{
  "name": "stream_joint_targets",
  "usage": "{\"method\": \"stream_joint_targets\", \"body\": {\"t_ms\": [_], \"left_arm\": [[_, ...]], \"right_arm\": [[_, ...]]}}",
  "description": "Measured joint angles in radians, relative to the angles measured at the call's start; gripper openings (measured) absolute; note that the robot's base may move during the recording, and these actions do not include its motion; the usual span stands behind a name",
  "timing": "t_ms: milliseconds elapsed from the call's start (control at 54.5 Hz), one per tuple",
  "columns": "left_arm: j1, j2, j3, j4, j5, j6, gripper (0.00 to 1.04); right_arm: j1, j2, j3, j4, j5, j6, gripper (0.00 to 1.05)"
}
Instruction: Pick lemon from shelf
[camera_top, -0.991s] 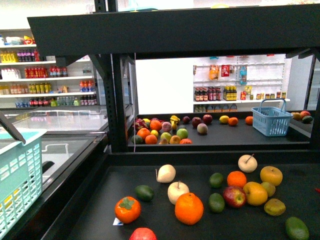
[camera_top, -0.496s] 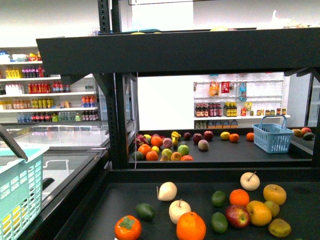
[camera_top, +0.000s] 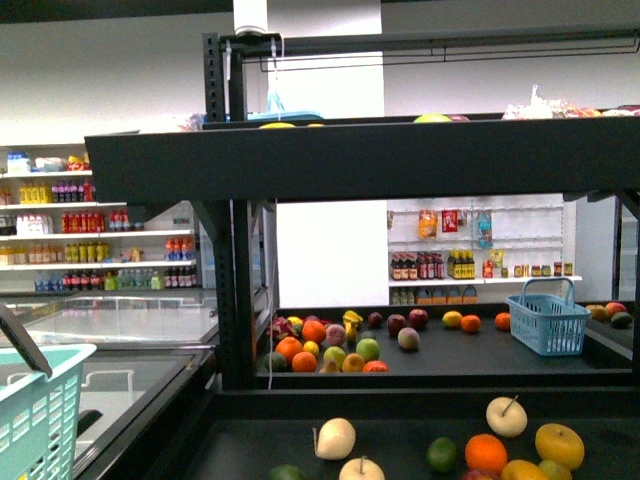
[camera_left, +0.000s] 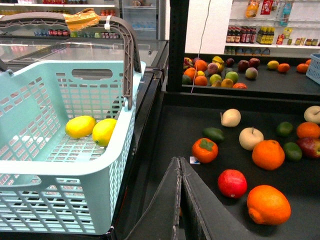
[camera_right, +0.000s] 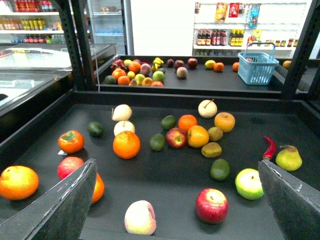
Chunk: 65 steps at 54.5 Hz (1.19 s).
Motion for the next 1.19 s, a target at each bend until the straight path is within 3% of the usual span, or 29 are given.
{"method": "stream_joint_targets", "body": {"t_ms": [881, 1028, 1193], "left_arm": [[0.001, -0.306, -0.057, -0.231, 0.000, 0.000, 0.03], [0.001, -0.453, -0.057, -0.406, 0.000, 0.000, 0.03], [0.001, -0.493, -0.057, -0.424, 0.000, 0.000, 0.03]], "right_arm": [[0.000, 0.000, 0.000, 0.000, 0.000, 0.000, 0.97], [0.000, 0.000, 0.000, 0.000, 0.000, 0.000, 0.97], [0.000, 0.000, 0.000, 0.000, 0.000, 0.000, 0.97]]}}
